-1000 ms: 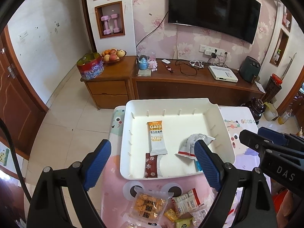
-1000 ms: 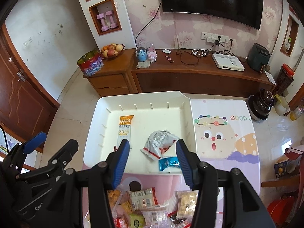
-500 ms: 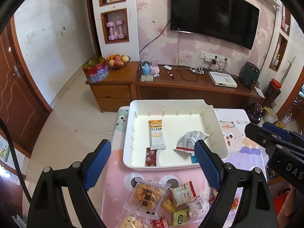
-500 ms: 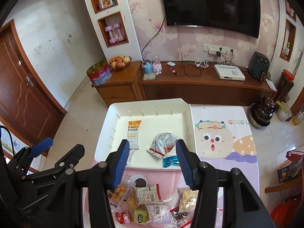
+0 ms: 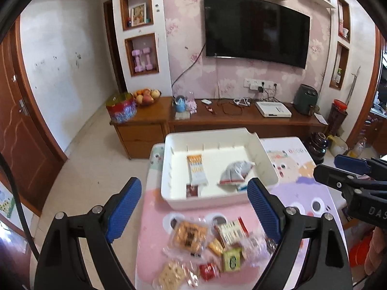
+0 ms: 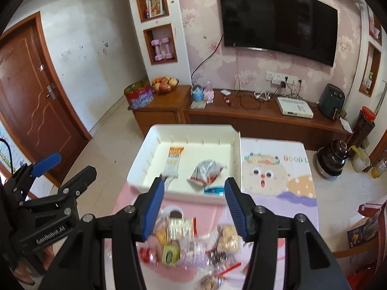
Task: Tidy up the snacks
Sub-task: 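Withdraw both tools from the tray back over the snack pile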
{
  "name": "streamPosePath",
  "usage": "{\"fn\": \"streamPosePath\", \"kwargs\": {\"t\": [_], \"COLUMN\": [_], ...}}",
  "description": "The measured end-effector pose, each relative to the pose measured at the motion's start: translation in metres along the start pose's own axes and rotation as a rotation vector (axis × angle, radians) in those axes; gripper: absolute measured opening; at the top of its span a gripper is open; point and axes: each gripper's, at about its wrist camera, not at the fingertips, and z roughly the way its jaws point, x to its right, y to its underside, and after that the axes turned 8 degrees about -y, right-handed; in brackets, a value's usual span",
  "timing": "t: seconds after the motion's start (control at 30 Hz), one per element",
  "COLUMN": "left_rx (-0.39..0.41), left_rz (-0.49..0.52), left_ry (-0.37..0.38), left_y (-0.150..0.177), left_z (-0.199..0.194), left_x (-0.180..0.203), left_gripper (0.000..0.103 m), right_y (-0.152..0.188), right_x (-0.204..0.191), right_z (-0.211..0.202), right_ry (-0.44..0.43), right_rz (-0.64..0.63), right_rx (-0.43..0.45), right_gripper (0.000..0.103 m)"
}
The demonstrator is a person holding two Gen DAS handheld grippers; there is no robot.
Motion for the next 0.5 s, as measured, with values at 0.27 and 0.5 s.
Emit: {"fn": "streamPosePath", "kwargs": {"t": [0.27, 0.5], "left_rx": [-0.109, -0.236], "left_rz": [-0.005, -0.012], "left_ry": [0.05, 0.03], "left_y": [0.053, 0.113], "left_z": [-0.002, 0.021], "left_x": [-0.014, -0.03], "left_gripper": [0.093, 0.093], "right_y": [0.052, 0.109], "right_x": [-0.014, -0.012], "right_z": [-0.023, -0.003], "right_ry": [0.068, 0.092], "right_rz": [-0.084, -0.069], "right_rx": [0.011, -0.092], "right_gripper": [0.073, 0.073]}}
